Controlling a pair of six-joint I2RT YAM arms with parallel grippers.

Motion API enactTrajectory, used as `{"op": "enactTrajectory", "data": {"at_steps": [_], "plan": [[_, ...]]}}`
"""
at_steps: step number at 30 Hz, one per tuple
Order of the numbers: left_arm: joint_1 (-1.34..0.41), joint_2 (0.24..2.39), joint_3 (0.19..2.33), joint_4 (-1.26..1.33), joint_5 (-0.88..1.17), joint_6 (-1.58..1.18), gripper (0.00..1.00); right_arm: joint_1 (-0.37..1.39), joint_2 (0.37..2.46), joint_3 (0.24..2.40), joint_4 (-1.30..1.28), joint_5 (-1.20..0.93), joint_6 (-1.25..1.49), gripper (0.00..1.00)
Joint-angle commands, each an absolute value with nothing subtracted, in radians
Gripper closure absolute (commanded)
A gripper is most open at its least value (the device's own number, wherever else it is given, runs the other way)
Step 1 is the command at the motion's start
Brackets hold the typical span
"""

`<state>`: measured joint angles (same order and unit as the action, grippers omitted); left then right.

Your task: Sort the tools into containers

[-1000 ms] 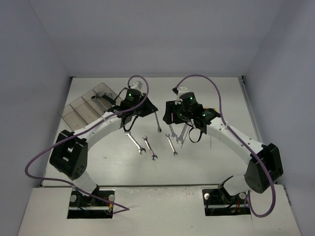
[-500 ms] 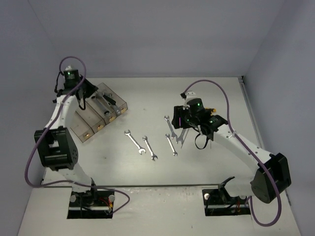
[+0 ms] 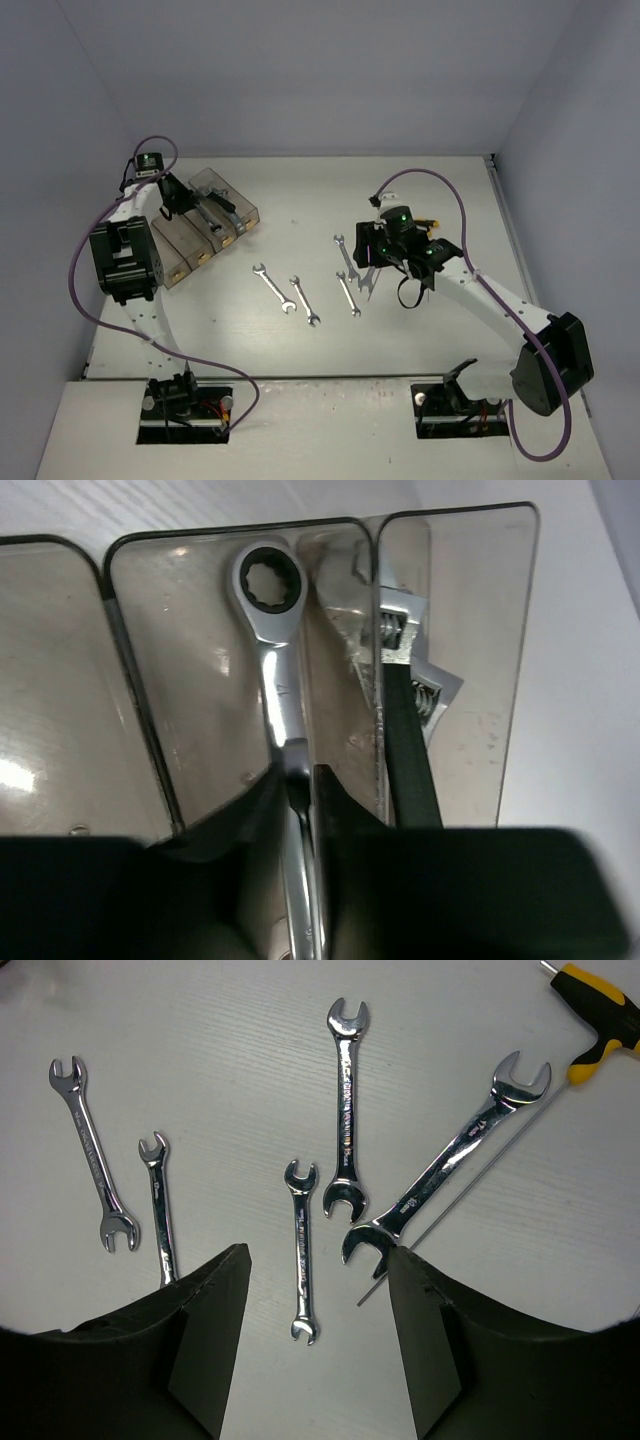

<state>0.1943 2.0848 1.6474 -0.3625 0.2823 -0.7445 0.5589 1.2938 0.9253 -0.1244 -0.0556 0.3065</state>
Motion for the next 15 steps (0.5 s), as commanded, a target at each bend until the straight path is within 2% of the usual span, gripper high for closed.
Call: {"op": "enactTrajectory", "data": {"at_steps": [1,3,5,9,15], "plan": [[0.209,2.016,1.707,-0.368,0.273,-0.712,0.71,0.552,1.264,0.936,-0.102,-0.025,0.307,0.45],[0.207,1.989,1.698,-0.372,0.253,-0.692,0.54,0.552,1.271,0.945,-0.109,-0.012,0.306,0.44],[0.207,1.964,1.695,-0.379,0.245,-0.671,0.46,0.552,1.278,0.95,-0.114,-0.006,0.308,0.44],[0.204,1.878,1.684,-0.415,0.234,-0.638,0.4,0.551,1.306,0.964,-0.121,0.025,0.326,0.45],[0.12,1.672,1.593,-0.472,0.201,-0.605,0.38,0.554,1.376,0.995,-0.128,0.034,0.342,0.48]]}}
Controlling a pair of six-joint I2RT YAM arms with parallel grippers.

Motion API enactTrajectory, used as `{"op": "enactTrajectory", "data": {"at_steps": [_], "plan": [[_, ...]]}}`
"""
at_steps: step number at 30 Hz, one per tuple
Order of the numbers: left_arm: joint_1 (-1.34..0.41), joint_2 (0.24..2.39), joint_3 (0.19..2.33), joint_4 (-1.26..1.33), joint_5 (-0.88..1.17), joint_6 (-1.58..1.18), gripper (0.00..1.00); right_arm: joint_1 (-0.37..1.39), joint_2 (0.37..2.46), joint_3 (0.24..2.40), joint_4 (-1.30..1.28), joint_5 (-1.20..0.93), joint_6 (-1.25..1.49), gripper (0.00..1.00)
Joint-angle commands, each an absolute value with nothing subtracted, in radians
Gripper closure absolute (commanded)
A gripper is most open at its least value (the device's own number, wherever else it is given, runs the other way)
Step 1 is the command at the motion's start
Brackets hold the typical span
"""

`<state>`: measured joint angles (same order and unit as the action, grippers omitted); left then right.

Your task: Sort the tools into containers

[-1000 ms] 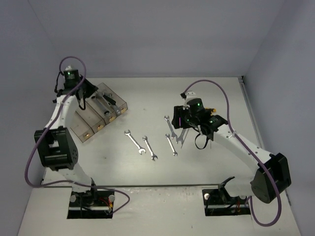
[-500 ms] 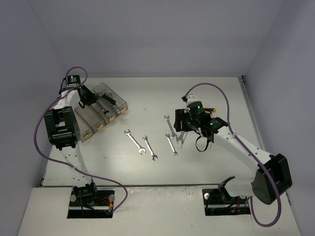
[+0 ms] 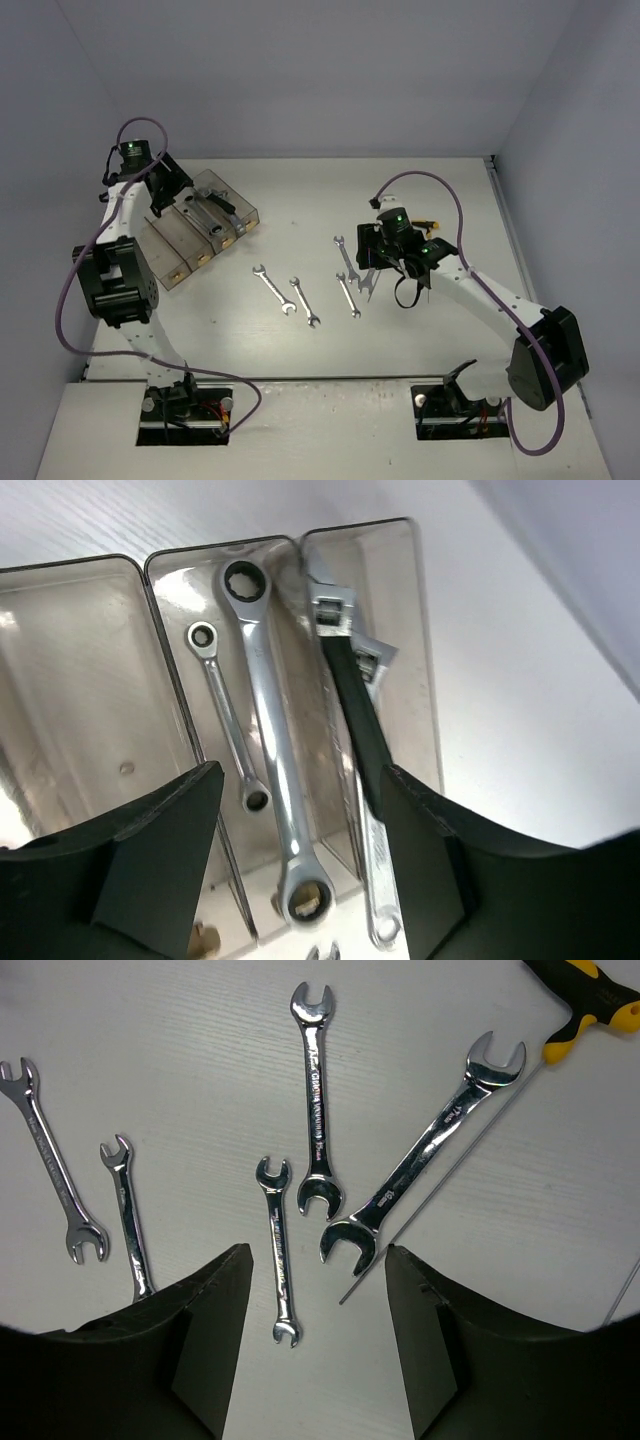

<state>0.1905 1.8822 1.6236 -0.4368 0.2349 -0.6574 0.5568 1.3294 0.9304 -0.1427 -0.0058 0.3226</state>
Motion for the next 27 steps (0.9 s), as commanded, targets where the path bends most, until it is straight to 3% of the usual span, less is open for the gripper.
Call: {"op": "enactTrajectory", "data": {"at_steps": [1,12,20,27], "plan": [[0.091,1.64,1.575,-0.487,0.188,-0.595,0.37,0.555,1.396,1.001,-0.129,0.035,0.342,0.49],[-0.415,1.305,1.249,-0.624,-0.029,-0.615,0.33,0.564,1.591,1.082,-0.142,0.054,0.351,0.53],[-0.486,1.207,1.022,-0.65,-0.086,-0.791,0.31,0.571,1.625,1.098,-0.143,0.072,0.367,0.52],[-0.529,1.341,1.019,-0.639,-0.124,-0.918,0.29,0.574,1.604,1.083,-0.143,0.065,0.352,0.52]]}}
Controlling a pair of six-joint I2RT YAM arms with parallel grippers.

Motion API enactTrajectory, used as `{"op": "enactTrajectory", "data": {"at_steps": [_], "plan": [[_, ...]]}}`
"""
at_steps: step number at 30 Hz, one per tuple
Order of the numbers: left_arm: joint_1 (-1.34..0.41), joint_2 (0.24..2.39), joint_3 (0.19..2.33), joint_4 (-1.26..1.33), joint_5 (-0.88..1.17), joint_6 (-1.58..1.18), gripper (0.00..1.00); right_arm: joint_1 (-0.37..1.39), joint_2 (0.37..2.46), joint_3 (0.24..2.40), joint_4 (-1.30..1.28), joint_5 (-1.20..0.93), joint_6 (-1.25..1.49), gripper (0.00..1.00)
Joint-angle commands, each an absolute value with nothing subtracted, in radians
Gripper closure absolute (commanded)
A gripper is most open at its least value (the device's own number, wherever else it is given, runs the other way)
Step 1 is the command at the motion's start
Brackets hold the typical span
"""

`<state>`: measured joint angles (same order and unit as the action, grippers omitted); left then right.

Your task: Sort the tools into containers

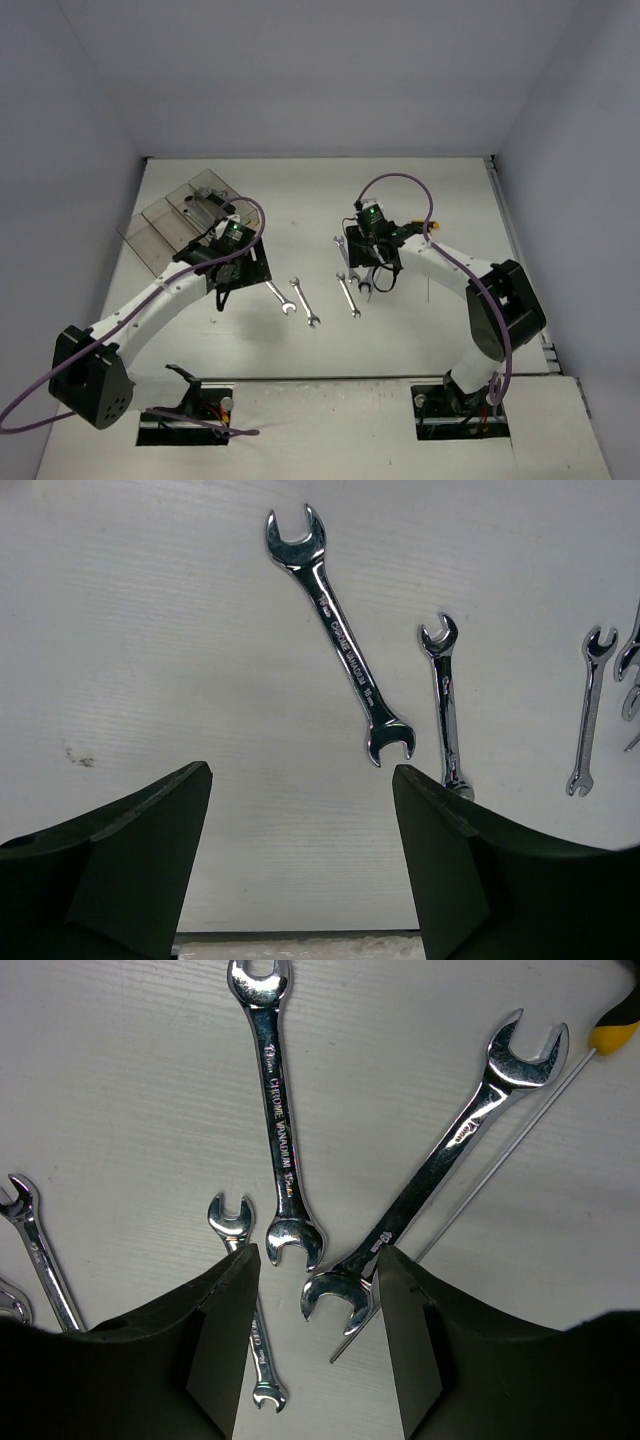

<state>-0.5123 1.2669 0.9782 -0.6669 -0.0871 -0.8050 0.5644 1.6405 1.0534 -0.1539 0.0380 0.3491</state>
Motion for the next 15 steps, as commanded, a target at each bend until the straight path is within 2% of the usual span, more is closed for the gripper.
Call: {"op": "enactTrajectory", "data": {"at_steps": [1,15], "plan": [[-0.531,1.372,1.027,-0.639,-0.122,-0.936,0.29,0.574,1.592,1.078,-0.143,0.066,0.35,0.52],[-0.55,1.624,1.156,-0.642,-0.18,-1.144,0.3,0.572,1.419,0.928,-0.141,0.083,0.283,0.51]]}}
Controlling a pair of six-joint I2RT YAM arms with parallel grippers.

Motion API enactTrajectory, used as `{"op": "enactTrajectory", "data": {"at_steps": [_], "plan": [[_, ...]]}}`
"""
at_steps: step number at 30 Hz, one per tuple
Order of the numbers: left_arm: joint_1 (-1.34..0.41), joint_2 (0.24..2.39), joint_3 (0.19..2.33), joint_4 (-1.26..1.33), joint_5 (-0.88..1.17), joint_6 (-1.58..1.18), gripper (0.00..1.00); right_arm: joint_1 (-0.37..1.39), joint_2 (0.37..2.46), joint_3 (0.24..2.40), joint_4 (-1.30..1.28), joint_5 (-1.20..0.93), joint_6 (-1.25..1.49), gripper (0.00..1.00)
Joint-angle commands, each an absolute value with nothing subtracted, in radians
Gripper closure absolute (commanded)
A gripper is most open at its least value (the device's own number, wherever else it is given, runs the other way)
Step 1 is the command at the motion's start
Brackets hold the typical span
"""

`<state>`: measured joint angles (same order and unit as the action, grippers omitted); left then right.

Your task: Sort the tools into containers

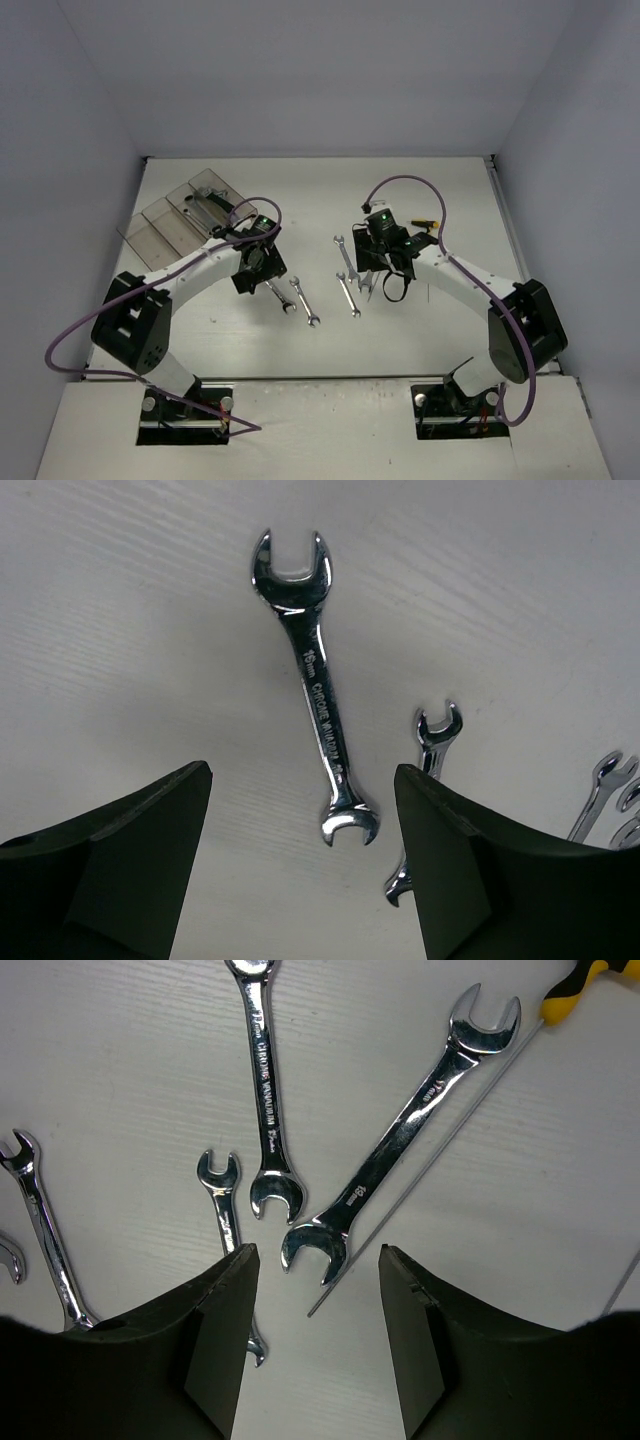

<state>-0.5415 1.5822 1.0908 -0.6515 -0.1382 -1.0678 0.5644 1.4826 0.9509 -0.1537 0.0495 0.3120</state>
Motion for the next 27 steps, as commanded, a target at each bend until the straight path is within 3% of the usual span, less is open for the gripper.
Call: {"op": "enactTrajectory", "data": {"at_steps": [1,8,16,21,24,27], "plan": [[-0.551,1.644,1.163,-0.642,-0.185,-1.151,0.3,0.572,1.406,0.919,-0.141,0.085,0.279,0.51],[-0.547,1.73,1.188,-0.637,-0.197,-1.164,0.35,0.571,1.361,0.863,-0.138,0.081,0.279,0.51],[-0.537,1.804,1.2,-0.614,-0.189,-1.167,0.5,0.569,1.315,0.825,-0.138,0.089,0.284,0.51],[-0.521,1.804,1.164,-0.591,-0.186,-1.151,0.75,0.569,1.301,0.822,-0.138,0.088,0.282,0.51],[-0.505,1.805,1.137,-0.584,-0.169,-1.147,0.97,0.569,1.309,0.825,-0.138,0.094,0.28,0.51],[-0.501,1.799,1.127,-0.571,-0.161,-1.119,1.0,0.569,1.317,0.828,-0.138,0.094,0.279,0.51]]}}
